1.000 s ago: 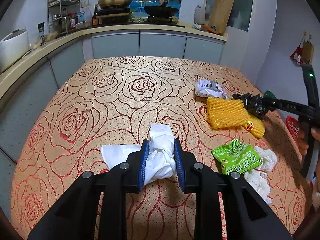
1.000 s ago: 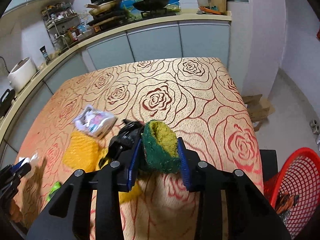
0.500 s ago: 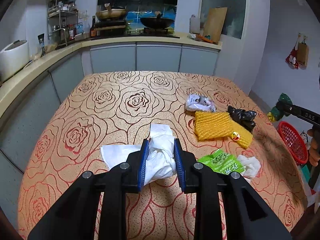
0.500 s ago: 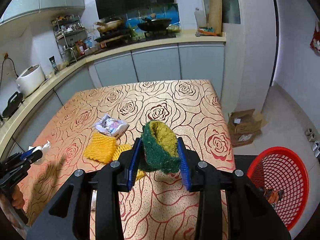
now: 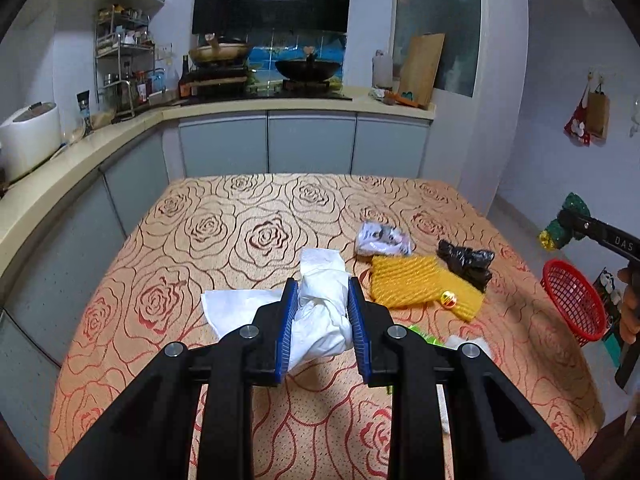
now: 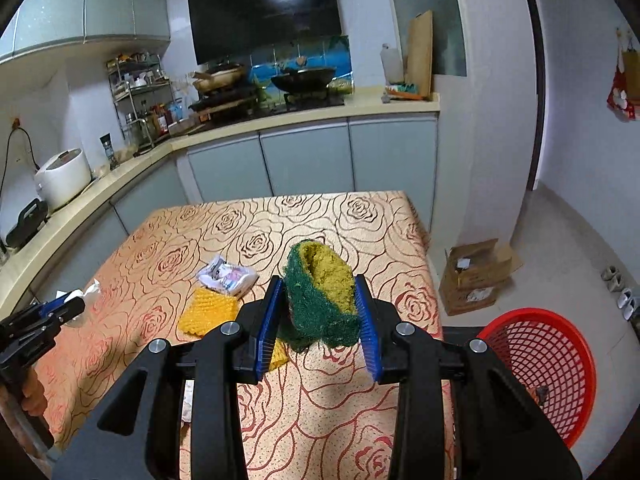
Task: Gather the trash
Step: 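Carry the white tissue and green mesh over the red wastebasket with both tools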
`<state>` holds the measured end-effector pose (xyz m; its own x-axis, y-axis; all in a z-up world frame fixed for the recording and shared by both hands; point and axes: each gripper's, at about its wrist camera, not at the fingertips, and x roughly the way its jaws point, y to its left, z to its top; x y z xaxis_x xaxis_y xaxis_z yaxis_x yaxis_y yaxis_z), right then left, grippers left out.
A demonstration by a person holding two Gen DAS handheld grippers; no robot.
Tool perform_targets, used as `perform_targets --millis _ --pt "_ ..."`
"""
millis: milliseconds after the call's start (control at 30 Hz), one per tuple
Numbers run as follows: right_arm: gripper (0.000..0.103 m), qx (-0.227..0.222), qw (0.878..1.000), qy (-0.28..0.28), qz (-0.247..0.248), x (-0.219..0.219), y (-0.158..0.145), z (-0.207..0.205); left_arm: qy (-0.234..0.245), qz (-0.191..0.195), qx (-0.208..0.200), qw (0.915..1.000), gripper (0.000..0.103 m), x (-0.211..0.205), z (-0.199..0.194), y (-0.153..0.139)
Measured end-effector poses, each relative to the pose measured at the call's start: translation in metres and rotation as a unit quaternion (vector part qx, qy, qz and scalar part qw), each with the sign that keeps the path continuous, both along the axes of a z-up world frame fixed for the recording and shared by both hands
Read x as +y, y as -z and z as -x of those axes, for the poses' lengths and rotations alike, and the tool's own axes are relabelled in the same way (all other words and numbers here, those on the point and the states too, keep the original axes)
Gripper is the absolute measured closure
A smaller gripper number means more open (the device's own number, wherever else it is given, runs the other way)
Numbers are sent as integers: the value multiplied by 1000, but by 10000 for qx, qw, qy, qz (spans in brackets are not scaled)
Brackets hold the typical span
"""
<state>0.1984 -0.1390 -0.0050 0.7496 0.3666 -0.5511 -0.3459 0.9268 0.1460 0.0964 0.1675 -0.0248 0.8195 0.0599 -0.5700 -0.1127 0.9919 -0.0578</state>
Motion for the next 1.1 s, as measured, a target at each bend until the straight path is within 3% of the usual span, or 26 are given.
perform_targets --millis 633,1100 --pt "68 -253 9988 396 -140 -42 -21 20 393 -58 -537 9978 79 -47 -8 -46" --pt "68 -403 9948 929 -138 -90 -31 26 1037 -86 -819 9912 79 -106 -27 -74"
